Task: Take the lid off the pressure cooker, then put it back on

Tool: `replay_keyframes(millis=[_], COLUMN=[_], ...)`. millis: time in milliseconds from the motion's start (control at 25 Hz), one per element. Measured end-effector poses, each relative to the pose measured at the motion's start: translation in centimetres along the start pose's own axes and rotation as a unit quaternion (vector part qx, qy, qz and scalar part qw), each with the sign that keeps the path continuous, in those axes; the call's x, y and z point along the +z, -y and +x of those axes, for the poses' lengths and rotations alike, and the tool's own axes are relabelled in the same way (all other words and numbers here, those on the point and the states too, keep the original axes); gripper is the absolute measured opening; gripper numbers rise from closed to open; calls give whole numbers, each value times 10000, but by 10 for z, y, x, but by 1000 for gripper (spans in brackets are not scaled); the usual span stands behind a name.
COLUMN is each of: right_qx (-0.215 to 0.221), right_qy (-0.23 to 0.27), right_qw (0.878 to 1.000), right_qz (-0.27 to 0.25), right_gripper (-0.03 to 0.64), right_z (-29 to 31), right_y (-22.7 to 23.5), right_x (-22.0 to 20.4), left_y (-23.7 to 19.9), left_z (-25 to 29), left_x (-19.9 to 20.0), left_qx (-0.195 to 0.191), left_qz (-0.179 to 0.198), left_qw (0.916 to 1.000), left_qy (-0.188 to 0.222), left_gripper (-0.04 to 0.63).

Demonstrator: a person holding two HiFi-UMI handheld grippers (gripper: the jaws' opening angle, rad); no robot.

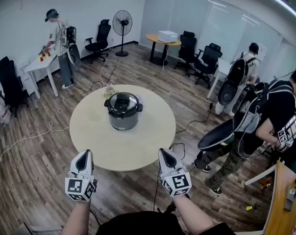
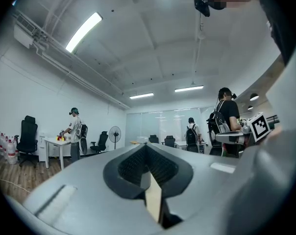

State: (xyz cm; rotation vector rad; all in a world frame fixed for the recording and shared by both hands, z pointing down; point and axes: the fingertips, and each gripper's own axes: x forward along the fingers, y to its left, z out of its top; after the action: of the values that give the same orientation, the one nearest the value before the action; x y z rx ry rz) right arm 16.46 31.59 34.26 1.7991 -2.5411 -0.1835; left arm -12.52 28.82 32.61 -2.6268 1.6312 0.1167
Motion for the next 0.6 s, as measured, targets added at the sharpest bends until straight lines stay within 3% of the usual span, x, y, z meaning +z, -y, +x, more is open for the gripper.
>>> replay_keyframes(millis=[320,360,400,440,600], right_qx=[332,411,465,516,631], right_qy=[72,57,23,-37,-200], right_qw=[9994,9991,9989,9987,9978], right_qz=[40,54,36,14,34], right_gripper=[9,126,446,546,572], right_z=[3,6,10,13,17], right_y=[-10,-12,-13,-14,-13], right_x=[1,1,1,1,-3], left_y=[2,2,2,3,5], left_z=[-3,-4,-4,-5,-4], left_x=[-1,-1,0,0,-2], left_qx=[43,44,47,51,71], left_qz=[-29,-23,-13,-6,-11], left_qw=[10000,10000,10000,10000,10000], left_qy=[-3,-6,-10,-15,-37], left_gripper=[0,0,0,0,0])
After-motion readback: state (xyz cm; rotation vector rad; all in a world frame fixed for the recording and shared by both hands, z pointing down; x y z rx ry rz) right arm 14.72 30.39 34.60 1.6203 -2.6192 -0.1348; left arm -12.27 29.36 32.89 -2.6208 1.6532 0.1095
